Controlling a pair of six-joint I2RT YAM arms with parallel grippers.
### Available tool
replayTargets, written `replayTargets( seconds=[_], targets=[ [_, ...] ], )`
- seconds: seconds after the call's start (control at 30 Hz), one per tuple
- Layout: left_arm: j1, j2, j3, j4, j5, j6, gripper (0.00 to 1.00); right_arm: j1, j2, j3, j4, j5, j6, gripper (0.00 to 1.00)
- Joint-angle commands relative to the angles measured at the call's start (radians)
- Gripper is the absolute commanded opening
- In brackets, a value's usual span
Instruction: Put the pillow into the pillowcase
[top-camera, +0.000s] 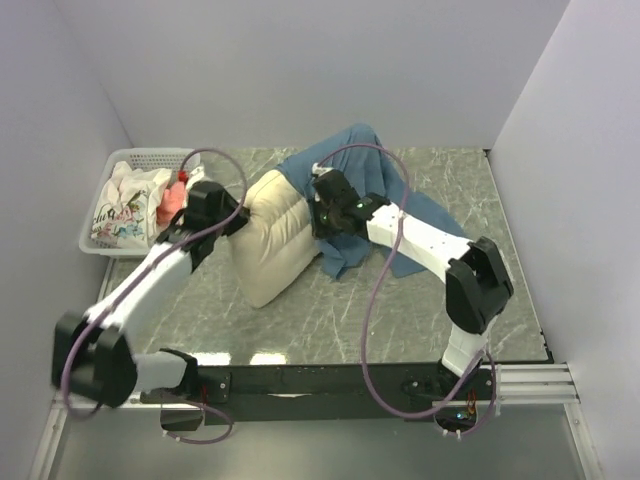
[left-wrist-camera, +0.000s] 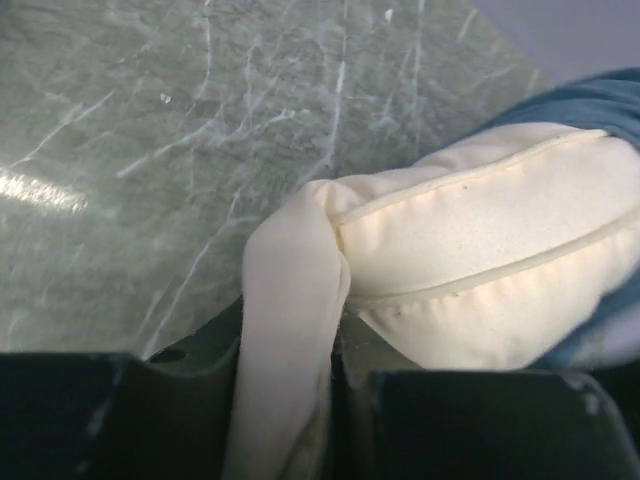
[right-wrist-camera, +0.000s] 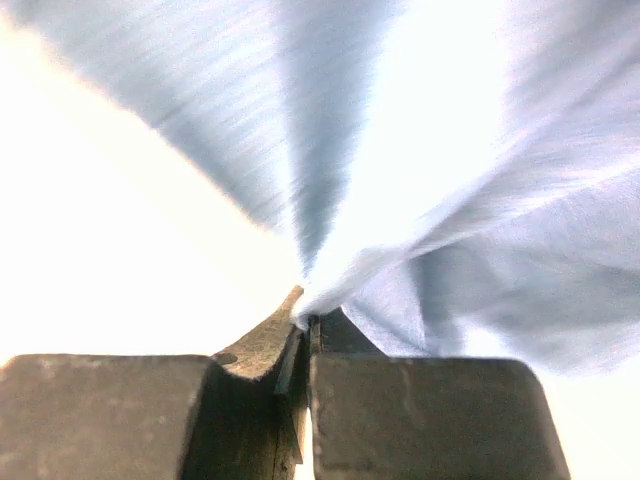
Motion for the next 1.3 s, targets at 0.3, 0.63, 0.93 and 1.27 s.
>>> replayTargets(
  seconds=[0.3, 0.63, 0.93, 1.27],
  targets=[
    [-0.094, 0.238, 0.119, -0.055, 0.102, 0.099, 0.88, 0.056, -0.042, 0.117, -0.150, 0.032, -0.047, 0.00],
    [-0.054, -0.181, 0.044, -0.312, -0.069, -0.005, 0.99, -0.001, 0.023, 0.167, -0.141, 0.041, -0.068, 0.07],
    [-0.317, -0.493, -0.477, -0.075, 0.102, -0.358, 0.99, 0.000, -0.063, 0.157, -0.120, 0.052, -0.039, 0.23],
    [-0.538, -0.359, -0.721, 0.390, 0.047, -0.555, 0.99, 0.036, -0.239, 0.075, -0.146, 0.176, -0.031, 0.70]
  ],
)
